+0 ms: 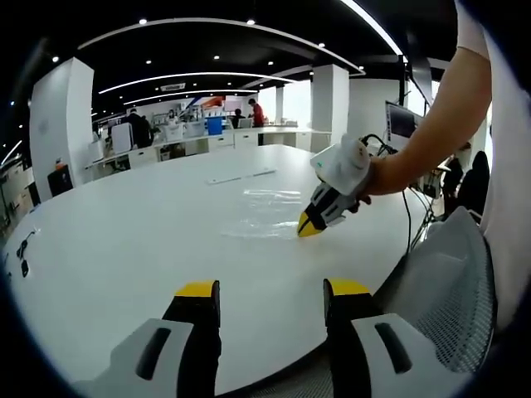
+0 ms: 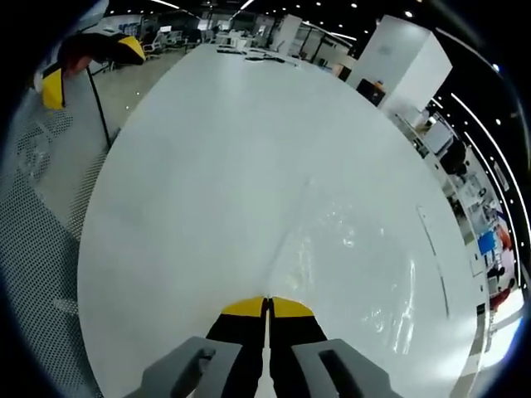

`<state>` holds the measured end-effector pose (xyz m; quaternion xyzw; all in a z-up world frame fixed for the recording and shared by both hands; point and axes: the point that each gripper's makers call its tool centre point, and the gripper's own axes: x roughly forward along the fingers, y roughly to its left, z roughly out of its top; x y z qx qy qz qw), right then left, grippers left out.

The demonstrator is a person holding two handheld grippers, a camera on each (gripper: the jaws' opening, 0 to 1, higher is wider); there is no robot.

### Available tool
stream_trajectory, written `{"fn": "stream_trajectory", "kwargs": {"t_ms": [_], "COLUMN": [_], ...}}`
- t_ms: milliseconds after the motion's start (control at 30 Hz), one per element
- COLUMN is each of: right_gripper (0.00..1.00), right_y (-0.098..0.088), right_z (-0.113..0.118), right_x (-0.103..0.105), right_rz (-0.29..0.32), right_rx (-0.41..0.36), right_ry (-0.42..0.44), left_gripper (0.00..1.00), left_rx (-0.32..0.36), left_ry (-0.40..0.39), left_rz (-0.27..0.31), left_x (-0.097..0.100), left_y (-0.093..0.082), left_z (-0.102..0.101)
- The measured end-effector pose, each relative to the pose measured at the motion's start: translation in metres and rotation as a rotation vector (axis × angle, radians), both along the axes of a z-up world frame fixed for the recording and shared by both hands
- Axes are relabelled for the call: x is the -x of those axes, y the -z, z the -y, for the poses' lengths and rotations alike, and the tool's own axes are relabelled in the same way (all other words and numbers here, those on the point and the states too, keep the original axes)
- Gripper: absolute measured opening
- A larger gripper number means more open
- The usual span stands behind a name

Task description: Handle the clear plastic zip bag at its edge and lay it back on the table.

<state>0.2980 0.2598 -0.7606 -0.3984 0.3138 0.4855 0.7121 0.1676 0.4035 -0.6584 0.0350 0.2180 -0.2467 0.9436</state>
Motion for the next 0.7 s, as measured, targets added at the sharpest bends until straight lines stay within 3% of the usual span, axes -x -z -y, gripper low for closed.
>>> {"fn": "stream_trajectory", "kwargs": {"t_ms": [467, 700], "right_gripper": [0.0, 0.0], "right_y": [-0.041, -0.071], "right_z": [0.013, 0.013], "right_x": [-0.008, -0.01], "right_rz": [0.062, 0.113], "right_rx": [-0.073, -0.119], "right_ry": [0.03, 0.023], "left_gripper": [0.48, 0.49], "left_rx": [0.01, 0.015], "left_ry": [0.026, 0.047], "left_rz": [-0.023, -0.055], "left_x": [0.002, 0.005], "left_y": [0.001, 0.004], "left_z": [0.004, 0.007]}}
